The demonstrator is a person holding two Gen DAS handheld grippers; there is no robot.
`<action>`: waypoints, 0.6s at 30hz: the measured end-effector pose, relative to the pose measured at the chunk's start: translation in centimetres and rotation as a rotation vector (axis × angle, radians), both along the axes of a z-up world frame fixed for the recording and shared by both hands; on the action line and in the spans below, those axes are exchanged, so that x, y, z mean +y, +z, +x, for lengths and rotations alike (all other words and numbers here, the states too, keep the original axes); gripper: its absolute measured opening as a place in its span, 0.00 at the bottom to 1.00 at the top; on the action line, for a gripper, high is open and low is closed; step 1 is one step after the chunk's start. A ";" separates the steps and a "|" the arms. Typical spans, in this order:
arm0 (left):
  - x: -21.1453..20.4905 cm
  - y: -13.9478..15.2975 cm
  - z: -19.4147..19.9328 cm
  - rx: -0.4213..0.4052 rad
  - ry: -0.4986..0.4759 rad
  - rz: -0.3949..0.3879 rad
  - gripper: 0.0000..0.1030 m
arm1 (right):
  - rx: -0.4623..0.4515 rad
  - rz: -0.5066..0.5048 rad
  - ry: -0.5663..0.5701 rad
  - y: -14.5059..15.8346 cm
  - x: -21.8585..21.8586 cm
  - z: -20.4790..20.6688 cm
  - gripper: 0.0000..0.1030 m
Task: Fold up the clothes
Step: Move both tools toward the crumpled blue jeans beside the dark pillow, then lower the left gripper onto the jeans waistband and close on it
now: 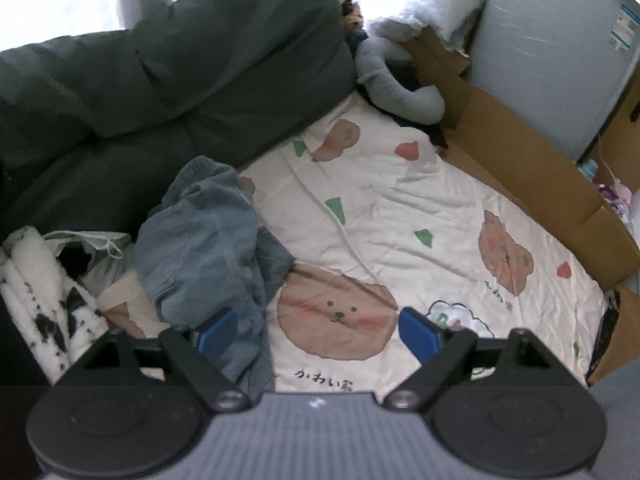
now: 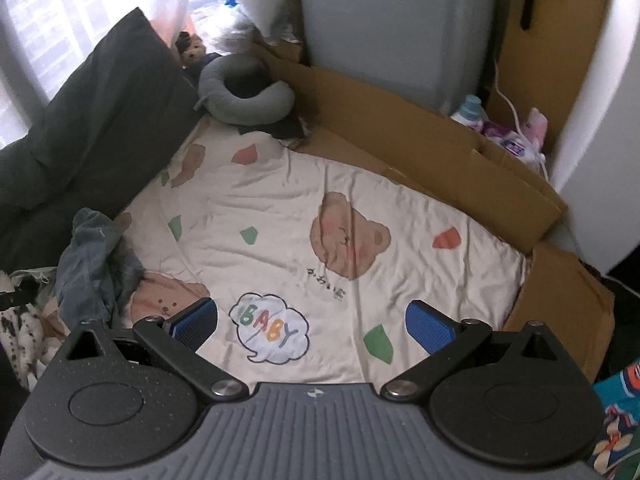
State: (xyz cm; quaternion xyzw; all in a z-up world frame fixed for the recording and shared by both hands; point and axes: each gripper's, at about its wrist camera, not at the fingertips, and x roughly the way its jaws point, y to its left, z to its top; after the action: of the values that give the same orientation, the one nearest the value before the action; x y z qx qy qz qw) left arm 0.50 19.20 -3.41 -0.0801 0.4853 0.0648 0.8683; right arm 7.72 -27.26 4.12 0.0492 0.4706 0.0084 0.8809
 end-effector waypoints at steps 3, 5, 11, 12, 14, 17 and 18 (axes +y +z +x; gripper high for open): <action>0.6 -0.3 0.1 -0.006 -0.002 -0.007 0.87 | -0.017 0.004 0.019 0.0 0.5 1.0 1.00; 1.1 -0.8 0.2 -0.002 0.006 -0.006 0.87 | -0.030 0.010 0.032 -0.1 0.9 1.7 1.00; 2.3 -2.4 0.7 0.000 0.019 -0.025 0.87 | -0.024 0.026 0.058 -1.2 1.8 3.9 1.00; 2.5 -2.8 0.8 0.002 0.019 -0.022 0.87 | -0.026 0.029 0.071 -1.3 1.9 4.2 1.00; 2.9 -3.6 1.1 0.009 0.031 -0.024 0.87 | -0.034 0.033 0.099 -1.6 2.2 4.9 1.00; 3.6 -4.6 1.5 0.012 0.058 -0.040 0.87 | -0.031 0.048 0.123 -2.0 2.3 6.2 1.00; 3.8 -5.0 1.6 0.013 0.067 -0.042 0.87 | -0.032 0.048 0.133 -2.2 2.4 6.7 1.00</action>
State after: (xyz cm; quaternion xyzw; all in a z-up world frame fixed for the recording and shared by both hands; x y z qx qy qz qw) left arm 2.12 23.04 -8.43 -0.1141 0.4893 0.0844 0.8605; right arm 14.46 -24.85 1.92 0.0389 0.4585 0.0790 0.8843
